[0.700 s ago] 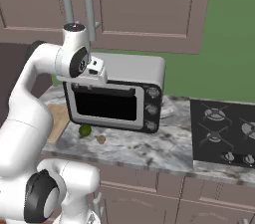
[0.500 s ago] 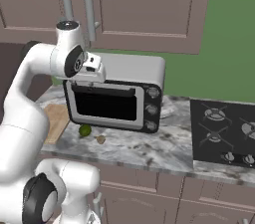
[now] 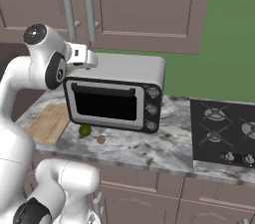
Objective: Open the cabinet. Place the bowl and condiment on the counter. Then place the lime and garlic on the cutting board.
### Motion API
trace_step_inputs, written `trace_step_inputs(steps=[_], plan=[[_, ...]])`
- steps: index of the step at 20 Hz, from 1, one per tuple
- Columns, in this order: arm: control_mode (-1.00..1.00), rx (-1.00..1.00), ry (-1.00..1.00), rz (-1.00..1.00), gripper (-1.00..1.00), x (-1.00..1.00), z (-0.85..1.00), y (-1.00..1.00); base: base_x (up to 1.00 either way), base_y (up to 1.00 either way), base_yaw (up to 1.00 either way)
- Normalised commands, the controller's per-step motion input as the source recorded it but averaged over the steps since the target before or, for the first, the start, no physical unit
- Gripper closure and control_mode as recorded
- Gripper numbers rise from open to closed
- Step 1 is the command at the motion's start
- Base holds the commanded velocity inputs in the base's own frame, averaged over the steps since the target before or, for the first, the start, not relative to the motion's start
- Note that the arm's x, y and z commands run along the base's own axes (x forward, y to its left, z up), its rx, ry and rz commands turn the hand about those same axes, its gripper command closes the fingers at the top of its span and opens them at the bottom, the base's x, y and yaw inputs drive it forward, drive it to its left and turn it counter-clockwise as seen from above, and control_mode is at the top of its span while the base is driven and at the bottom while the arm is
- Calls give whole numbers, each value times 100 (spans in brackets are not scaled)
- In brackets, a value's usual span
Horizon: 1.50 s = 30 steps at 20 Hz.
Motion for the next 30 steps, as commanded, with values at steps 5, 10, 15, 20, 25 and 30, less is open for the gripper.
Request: trace_step_inputs(steps=[5,10,15,20,25,30], plan=[[-100,1,-15,-3,-100,15,89,-3,0,0,0],[-100,2,-11,0,-100,14,68,-3,0,0,0],[-100,0,-8,0,-100,29,20,-1,0,0,0],[-100,0,-10,0,-100,36,0,-17,0,0,0],[-100,0,-2,0,-100,58,0,-7,0,0,0],[-100,0,0,0,-100,60,0,0,0,0,0]])
